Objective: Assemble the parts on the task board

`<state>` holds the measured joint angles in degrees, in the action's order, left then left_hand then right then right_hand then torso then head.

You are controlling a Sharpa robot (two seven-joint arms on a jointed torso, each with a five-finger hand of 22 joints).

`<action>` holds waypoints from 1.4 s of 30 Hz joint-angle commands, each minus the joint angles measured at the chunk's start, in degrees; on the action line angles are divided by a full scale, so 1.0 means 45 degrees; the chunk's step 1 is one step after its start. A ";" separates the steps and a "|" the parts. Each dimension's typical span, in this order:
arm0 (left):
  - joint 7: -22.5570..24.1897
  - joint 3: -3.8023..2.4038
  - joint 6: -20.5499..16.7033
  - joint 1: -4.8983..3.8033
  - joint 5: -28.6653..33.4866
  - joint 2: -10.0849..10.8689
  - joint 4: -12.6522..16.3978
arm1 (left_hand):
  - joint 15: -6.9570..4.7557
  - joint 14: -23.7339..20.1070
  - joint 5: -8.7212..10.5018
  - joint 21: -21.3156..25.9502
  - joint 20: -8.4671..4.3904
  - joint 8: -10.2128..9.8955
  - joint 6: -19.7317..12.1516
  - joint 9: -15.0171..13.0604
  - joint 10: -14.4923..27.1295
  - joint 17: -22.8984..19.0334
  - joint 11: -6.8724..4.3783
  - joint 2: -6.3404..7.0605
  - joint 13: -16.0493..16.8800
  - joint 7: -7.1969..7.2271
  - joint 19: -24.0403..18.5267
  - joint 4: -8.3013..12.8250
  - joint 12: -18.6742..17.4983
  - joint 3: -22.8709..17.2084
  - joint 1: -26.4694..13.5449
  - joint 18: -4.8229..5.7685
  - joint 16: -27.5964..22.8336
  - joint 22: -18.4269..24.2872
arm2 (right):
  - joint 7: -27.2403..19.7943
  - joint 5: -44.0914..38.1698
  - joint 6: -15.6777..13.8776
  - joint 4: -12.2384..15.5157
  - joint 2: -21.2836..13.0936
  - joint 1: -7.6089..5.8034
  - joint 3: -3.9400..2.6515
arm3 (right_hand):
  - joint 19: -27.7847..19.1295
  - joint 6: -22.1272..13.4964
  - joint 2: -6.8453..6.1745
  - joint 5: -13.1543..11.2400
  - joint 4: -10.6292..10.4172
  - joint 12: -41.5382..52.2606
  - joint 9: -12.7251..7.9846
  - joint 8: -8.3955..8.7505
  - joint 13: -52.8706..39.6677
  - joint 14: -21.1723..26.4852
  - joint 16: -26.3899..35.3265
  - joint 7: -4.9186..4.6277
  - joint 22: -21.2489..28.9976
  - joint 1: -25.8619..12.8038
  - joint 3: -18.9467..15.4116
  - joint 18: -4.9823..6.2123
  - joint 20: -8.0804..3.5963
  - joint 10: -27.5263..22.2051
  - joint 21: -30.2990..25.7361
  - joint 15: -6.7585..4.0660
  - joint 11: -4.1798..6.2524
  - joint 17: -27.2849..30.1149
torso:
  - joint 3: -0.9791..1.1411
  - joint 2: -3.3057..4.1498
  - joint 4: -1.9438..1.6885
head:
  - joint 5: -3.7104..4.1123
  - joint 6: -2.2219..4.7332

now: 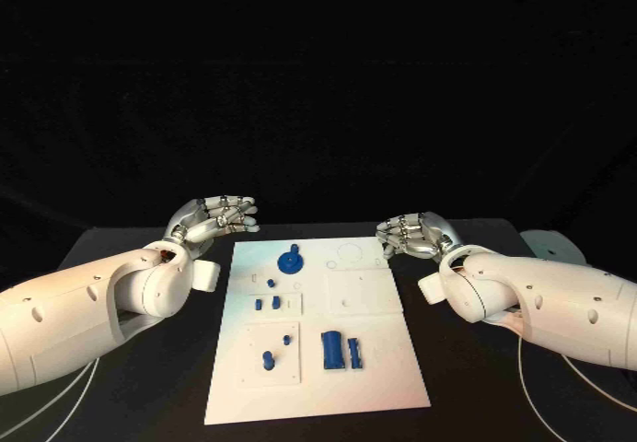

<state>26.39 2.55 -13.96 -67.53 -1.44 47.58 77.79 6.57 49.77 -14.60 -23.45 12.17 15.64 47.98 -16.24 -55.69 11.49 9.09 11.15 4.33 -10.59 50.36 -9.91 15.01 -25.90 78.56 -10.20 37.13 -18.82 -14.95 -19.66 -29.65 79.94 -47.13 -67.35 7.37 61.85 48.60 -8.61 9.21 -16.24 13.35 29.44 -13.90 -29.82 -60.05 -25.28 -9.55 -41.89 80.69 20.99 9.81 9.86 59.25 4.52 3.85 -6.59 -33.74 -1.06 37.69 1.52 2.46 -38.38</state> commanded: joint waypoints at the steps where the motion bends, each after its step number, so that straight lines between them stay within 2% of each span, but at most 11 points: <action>1: 0.1008 -0.0013 -0.0346 0.0090 0.0721 -0.0358 -0.0567 | 0.0338 -0.0330 0.0046 0.1705 0.0548 -0.0252 -0.0338 0.0167 0.0185 -0.0357 0.0301 0.0050 -0.0148 0.0022 -0.0374 -0.0130 -0.0756 0.0172 0.0076 -0.0062 -0.1586 0.1183 | -0.1554 0.2590 0.0913 -0.1176 0.0598 -0.0013 -0.0043 | -0.0533 0.0035 -0.0157 -0.0030 0.0061 -0.0880 -0.0363 0.0387 0.1548 0.0324 0.1313 -0.0168 0.1426 -0.0040 0.0340 0.0162 0.0305 0.0141 -0.0210 0.0266 -0.0200 0.0800 | 0.0004 -0.0296 -0.0024 | -0.0048 0.0403; 10: 0.1377 -0.0020 -0.0687 0.0279 0.1153 -0.1187 -0.1716 | 0.0777 -0.0968 0.0027 0.4326 0.0981 -0.0786 -0.0527 0.0580 0.0793 -0.0951 0.0472 -0.0239 -0.0155 0.0181 -0.0348 -0.0365 -0.2264 0.1413 0.0255 0.0006 -0.4385 0.3209 | -0.1993 0.2826 0.1539 -0.2989 0.1824 0.0056 -0.0096 | -0.1064 0.0252 -0.0048 -0.0099 0.0423 -0.2144 -0.1280 0.1134 0.4718 0.0248 0.3466 -0.0276 0.5129 -0.0231 0.0422 0.0171 0.0735 0.0550 -0.0215 0.0658 -0.0482 0.2741 | 0.0087 -0.0507 -0.0063 | -0.0282 0.0886; 11: 0.0740 -0.0007 -0.0417 0.0258 0.0661 -0.1041 -0.1565 | -0.1459 -1.1060 0.3244 0.5211 -0.2704 -0.3475 -1.0662 0.3609 1.2375 -0.2554 -0.2019 -0.2479 -0.0961 0.2354 -1.1192 0.2202 -0.3336 0.5757 -0.5121 0.2266 -0.8251 0.4181 | -0.1261 0.2272 0.0707 -0.2782 0.1668 0.0018 -0.0093 | -0.4828 -1.0800 0.1912 -0.2046 0.3608 -0.2966 -0.6541 0.3089 0.6626 0.4205 0.5619 0.2122 0.9308 -0.5443 -0.4664 -0.2180 -0.2191 -0.3646 -0.1006 -0.0855 0.1465 0.7497 | 0.0041 -0.0392 -0.0042 | -0.0191 0.0762; 12: 0.0740 -0.0011 -0.0464 0.0268 0.0658 -0.1038 -0.1533 | -0.1459 -1.1060 0.3244 0.5211 -0.2704 -0.3475 -1.0662 0.3609 1.2375 -0.2554 -0.2019 -0.2479 -0.0961 0.2354 -1.1192 0.2202 -0.3336 0.5757 -0.5474 0.2266 -0.8251 0.4181 | -0.1280 0.2292 0.0670 -0.2736 0.1658 0.0033 -0.0107 | -1.3745 -1.0800 0.1912 -0.2046 0.3608 -0.2966 -0.6541 0.3089 0.6626 1.3345 0.5619 0.2122 0.9308 -0.5886 -0.4664 -0.2180 -0.2191 -0.3903 -0.1006 -0.0855 0.1465 0.7497 | 0.0045 -0.0416 -0.0049 | -0.0199 0.0765; 13: 0.0740 -0.0017 -0.0527 0.0282 0.0655 -0.1034 -0.1490 | -0.1459 -1.1060 0.3244 0.5211 -0.2704 -0.3475 -1.0662 0.3609 1.2375 -0.2554 -0.2019 -0.2479 -0.0961 0.2354 -1.1192 0.2202 -0.3336 0.5757 -0.5905 0.2266 -0.8251 0.4181 | -0.1306 0.2318 0.0621 -0.2672 0.1643 0.0053 -0.0127 | -1.3745 -1.0800 0.1912 -0.2046 0.3608 -0.2966 -0.6541 0.3089 0.6626 1.3345 0.5619 0.2122 0.9308 -0.6330 -0.4664 -0.2180 -0.2191 -0.4223 -0.1006 -0.0855 0.1465 0.7497 | 0.0051 -0.0447 -0.0057 | -0.0210 0.0769; 14: 0.0740 -0.0025 -0.0613 0.0301 0.0650 -0.1029 -0.1431 | -0.1459 -1.1060 0.3244 0.5211 -0.2704 -0.3475 -1.0662 0.3609 1.2375 -0.2554 -0.2019 -0.2479 -0.0961 0.2354 -1.1192 0.2202 -0.3336 0.5757 -0.6351 0.2266 -0.8251 0.4181 | -0.1341 0.2354 0.0553 -0.2586 0.1624 0.0080 -0.0154 | -1.3745 -1.0800 0.1912 -0.2046 0.3608 -0.2966 -0.6541 0.3089 0.6626 1.3345 0.5619 0.2122 0.9308 -0.6775 -0.4664 -0.2180 -0.2191 -1.3167 -0.1006 -0.0855 0.1465 0.7497 | 0.0059 -0.0491 -0.0070 | -0.0224 0.0774; 19: 0.0743 -0.0107 -0.1535 0.0503 0.0600 -0.0970 -0.0806 | -0.1459 -1.1060 0.3244 0.5211 -0.2704 -0.3475 -1.0662 0.3609 1.2375 -0.2554 -0.2019 -0.2479 -0.0961 0.2354 -1.1192 0.2202 -0.3336 0.5757 -0.8481 0.2266 -0.8251 0.4181 | -0.1716 0.2740 -0.0169 -0.1664 0.1417 0.0371 -0.0438 | -1.3745 -1.0800 0.1912 -0.2046 0.3608 -0.2966 -0.6541 0.3089 0.6626 1.3345 0.5619 0.2122 0.9308 -0.8924 -0.4664 -0.2180 -0.2191 -1.3167 -0.1006 -0.0855 0.1465 0.7497 | 0.0144 -0.0951 -0.0199 | -0.0379 0.0830; 20: 0.0743 -0.0129 -0.1784 0.0558 0.0587 -0.0954 -0.0637 | -0.1459 -1.1060 0.3244 0.5211 -0.2704 -0.3475 -1.0662 0.3609 1.2375 -0.2554 -0.2019 -0.2479 -0.0961 0.2354 -1.1192 0.2202 -0.3336 0.5757 -1.7457 0.2266 -0.8251 0.4181 | -0.1817 0.2845 -0.0364 -0.1415 0.1361 0.0450 -0.0515 | -1.3745 -1.0800 0.1912 -0.2046 0.3608 -0.2966 -0.6541 0.3089 0.6626 1.3345 0.5619 0.2122 0.9308 -1.7932 -0.4664 -0.2180 -0.2191 -1.3167 -0.1006 -0.0855 0.1465 0.7497 | 0.0163 -0.1055 -0.0228 | -0.0414 0.0842; 25: 0.0748 -0.0292 -0.3609 0.0958 0.0488 -0.0838 0.0603 | -0.1459 -1.1060 0.3244 0.5211 -0.2704 -0.3475 -1.0662 0.3609 1.2375 -0.2554 -0.2019 -0.2479 -0.0961 0.2354 -1.1192 0.2202 -0.3336 0.5757 -1.7457 0.2266 -0.8251 0.4181 | -0.2526 0.3574 -0.1728 0.0327 0.0969 0.1000 -0.1053 | -1.3745 -1.0800 0.1912 -0.2046 0.3608 -0.2966 -0.6541 0.3089 0.6626 1.3345 0.5619 0.2122 0.9308 -1.7932 -0.4664 -0.2180 -0.2191 -1.3167 -0.1006 -0.0855 0.1465 0.7497 | 0.0229 -0.1411 -0.0328 | -0.0534 0.0885; 31: 0.0753 -0.0463 -0.5533 0.1381 0.0384 -0.0716 0.1909 | -0.1459 -1.1060 0.3244 0.5211 -0.2704 -0.3475 -1.0662 0.3609 1.2375 -0.2554 -0.2019 -0.2479 -0.0961 0.2354 -1.1192 0.2202 -0.3336 0.5757 -1.7457 0.2266 -0.8251 0.4181 | -0.3100 0.4165 -0.2832 0.1736 0.0652 0.1444 -0.1488 | -1.3745 -1.0800 0.1912 -0.2046 0.3608 -0.2966 -0.6541 0.3089 0.6626 1.3345 0.5619 0.2122 0.9308 -1.7932 -0.4664 -0.2180 -0.2191 -1.3167 -0.1006 -0.0855 0.1465 0.7497 | 0.0236 -0.1446 -0.0338 | -0.0546 0.0890; 42: 0.0756 -0.0567 -0.6702 0.1637 0.0320 -0.0641 0.2703 | -0.1459 -1.1060 0.3244 0.5211 -0.2704 -0.3475 -1.0662 0.3609 1.2375 -0.2554 -0.2019 -0.2479 -0.0961 0.2354 -1.1192 0.2202 -0.3336 0.5757 -1.7457 0.2266 -0.8251 0.4181 | -0.3299 0.4369 -0.3216 0.2226 0.0542 0.1599 -0.1639 | -1.3745 -1.0800 0.1912 -0.2046 0.3608 -0.2966 -0.6541 0.3089 0.6626 1.3345 0.5619 0.2122 0.9308 -1.7932 -0.4664 -0.2180 -0.2191 -1.3167 -0.1006 -0.0855 0.1465 0.7497 | 0.0236 -0.1446 -0.0338 | -0.0546 0.0890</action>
<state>29.35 0.08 -41.11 -60.15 0.85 44.72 89.76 0.02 0.21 -0.20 -0.33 0.00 0.31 0.30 -0.07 -0.21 0.07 0.01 -0.05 0.06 0.01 0.20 0.00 0.38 -0.24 0.36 -0.33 0.37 -0.09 -27.98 -0.69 -42.71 89.84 -44.69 -60.19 0.03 0.27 0.39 -0.01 0.30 0.09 0.38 0.10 -0.19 -0.06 -0.29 -0.39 0.20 -0.08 0.32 0.30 0.79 0.01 0.30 0.28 -0.01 0.00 -0.09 -0.01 31.21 0.01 0.00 -34.38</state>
